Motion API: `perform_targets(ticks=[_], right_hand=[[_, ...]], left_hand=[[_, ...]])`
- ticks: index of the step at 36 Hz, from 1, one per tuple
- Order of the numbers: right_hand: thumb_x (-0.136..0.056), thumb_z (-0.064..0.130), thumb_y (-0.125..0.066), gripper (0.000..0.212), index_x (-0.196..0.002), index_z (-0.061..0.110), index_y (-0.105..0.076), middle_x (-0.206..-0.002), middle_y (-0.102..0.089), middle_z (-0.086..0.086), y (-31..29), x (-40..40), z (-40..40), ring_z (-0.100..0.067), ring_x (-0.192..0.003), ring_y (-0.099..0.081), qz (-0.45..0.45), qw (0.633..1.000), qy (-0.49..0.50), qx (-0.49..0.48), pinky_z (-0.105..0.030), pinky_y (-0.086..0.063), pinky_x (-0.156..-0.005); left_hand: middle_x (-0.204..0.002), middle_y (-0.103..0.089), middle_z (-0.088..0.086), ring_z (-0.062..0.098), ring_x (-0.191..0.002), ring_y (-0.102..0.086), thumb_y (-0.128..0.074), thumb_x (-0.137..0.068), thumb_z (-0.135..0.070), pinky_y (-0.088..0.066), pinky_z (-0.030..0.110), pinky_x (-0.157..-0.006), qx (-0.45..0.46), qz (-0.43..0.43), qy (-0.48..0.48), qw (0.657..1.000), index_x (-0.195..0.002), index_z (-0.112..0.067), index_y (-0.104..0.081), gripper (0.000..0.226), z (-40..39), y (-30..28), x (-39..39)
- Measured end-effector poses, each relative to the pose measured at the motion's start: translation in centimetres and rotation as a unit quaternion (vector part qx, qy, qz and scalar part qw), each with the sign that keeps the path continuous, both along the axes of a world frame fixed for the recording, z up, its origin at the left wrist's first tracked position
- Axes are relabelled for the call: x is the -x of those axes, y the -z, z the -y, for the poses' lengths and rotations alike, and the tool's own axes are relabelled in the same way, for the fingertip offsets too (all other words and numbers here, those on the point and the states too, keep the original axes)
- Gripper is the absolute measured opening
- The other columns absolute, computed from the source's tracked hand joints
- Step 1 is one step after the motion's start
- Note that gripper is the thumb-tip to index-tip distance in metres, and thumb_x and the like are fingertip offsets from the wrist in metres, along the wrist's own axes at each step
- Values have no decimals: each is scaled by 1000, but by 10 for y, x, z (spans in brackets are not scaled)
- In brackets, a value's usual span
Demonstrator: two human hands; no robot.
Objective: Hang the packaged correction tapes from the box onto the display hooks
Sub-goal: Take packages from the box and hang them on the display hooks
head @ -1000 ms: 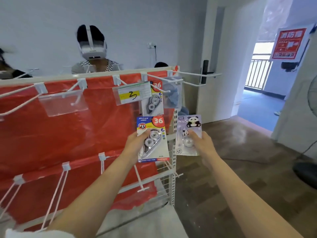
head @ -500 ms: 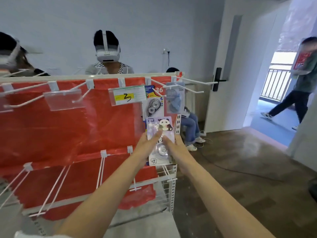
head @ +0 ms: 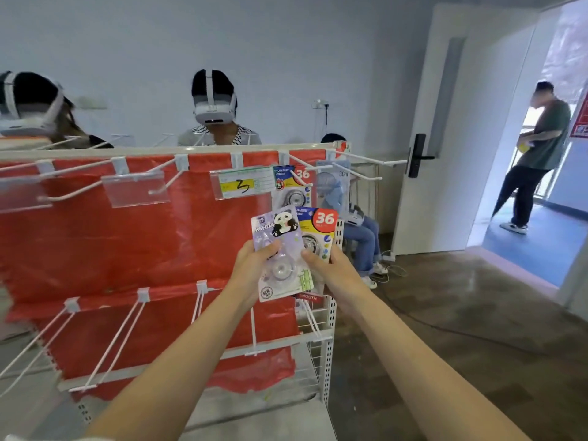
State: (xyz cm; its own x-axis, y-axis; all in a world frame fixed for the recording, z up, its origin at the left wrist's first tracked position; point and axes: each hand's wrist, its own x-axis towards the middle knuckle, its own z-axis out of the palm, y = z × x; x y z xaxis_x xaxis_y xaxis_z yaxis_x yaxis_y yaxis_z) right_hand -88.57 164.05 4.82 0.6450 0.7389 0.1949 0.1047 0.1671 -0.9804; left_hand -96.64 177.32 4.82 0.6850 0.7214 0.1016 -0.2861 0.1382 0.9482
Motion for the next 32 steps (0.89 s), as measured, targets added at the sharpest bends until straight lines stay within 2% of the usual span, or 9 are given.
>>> perform_targets(ticks=[2, 6, 8, 11, 14, 23, 27, 29, 32], right_hand=[[-92, 22, -61, 30, -120, 28, -55, -122, -66, 2, -3, 0, 2, -19, -114, -62, 16, 1000, -10, -1, -47, -46, -103], [-91, 21, -63, 26, -116, 30, -57, -120, -66, 3, -14, -4, 4, -17, -112, -61, 101, 993, 53, 4, -47, -46, -102], [-89, 26, -66, 28, -116, 28, -59, -118, -66, 4, -20, -8, 4, -16, -111, -61, 143, 986, 86, 10, -48, -46, -101], [-88, 29, -66, 22, -108, 23, -60, -111, -68, 0, -30, -12, 3, -19, -105, -63, 181, 977, 111, 22, -49, -48, -96], [-88, 33, -66, 30, -106, 10, -59, -108, -65, -17, -33, -18, -3, -33, -101, -61, 175, 973, 146, 25, -56, -47, -92], [-82, 47, -64, 29, -105, 31, -62, -107, -69, 6, -18, -26, -5, -17, -102, -64, 141, 976, 164, 15, -51, -50, -93], [-87, 44, -61, 13, -98, 40, -57, -111, -67, 8, -26, -27, -11, -17, -105, -63, 149, 975, 161, 34, -50, -50, -94], [-93, 37, -57, 11, -102, 35, -53, -116, -64, 5, -31, -27, -16, -20, -109, -61, 149, 977, 146, 54, -47, -48, -97], [-94, 40, -54, 28, -112, 18, -50, -118, -62, -5, -30, -30, -21, -27, -108, -60, 178, 967, 145, 114, -50, -47, -96]], left_hand=[[-74, -65, 4, 16, -64, -65, -61, -88, -5, -52, 29, -60, 8, 10, -1, 1000, -85, -11, -55, 9, -2, -1, 2], [-94, -65, 12, 29, -86, -62, -64, -87, -8, -49, 51, -86, 23, 21, -17, 999, -95, -11, -56, 12, -15, -1, 9], [-92, -65, 10, 29, -88, -61, -66, -86, -9, -45, 55, -93, 18, 10, -31, 999, -92, -12, -56, 12, -22, 0, 13], [-90, -67, 7, 27, -87, -62, -66, -86, -7, -46, 50, -94, 2, 7, -21, 1000, -95, -12, -59, 13, -25, 0, 18], [-93, -69, 6, 28, -92, -64, -67, -84, -6, -49, 45, -91, -29, 4, -13, 1000, -97, -12, -62, 15, -22, -1, 19], [-103, -71, 12, 30, -95, -66, -70, -81, -5, -49, 50, -95, -39, -18, -9, 999, -99, -10, -64, 20, -22, 4, 21], [-105, -70, 12, 31, -98, -66, -69, -81, -3, -49, 50, -96, -31, -20, -16, 999, -100, -11, -64, 21, -25, 2, 20], [-105, -71, 14, 35, -101, -65, -69, -81, -3, -49, 52, -96, -28, -19, -16, 999, -100, -12, -66, 21, -27, 1, 21], [-106, -70, 16, 39, -105, -63, -69, -82, -3, -48, 55, -96, -31, -32, -21, 999, -97, -13, -68, 18, -29, 0, 23]])
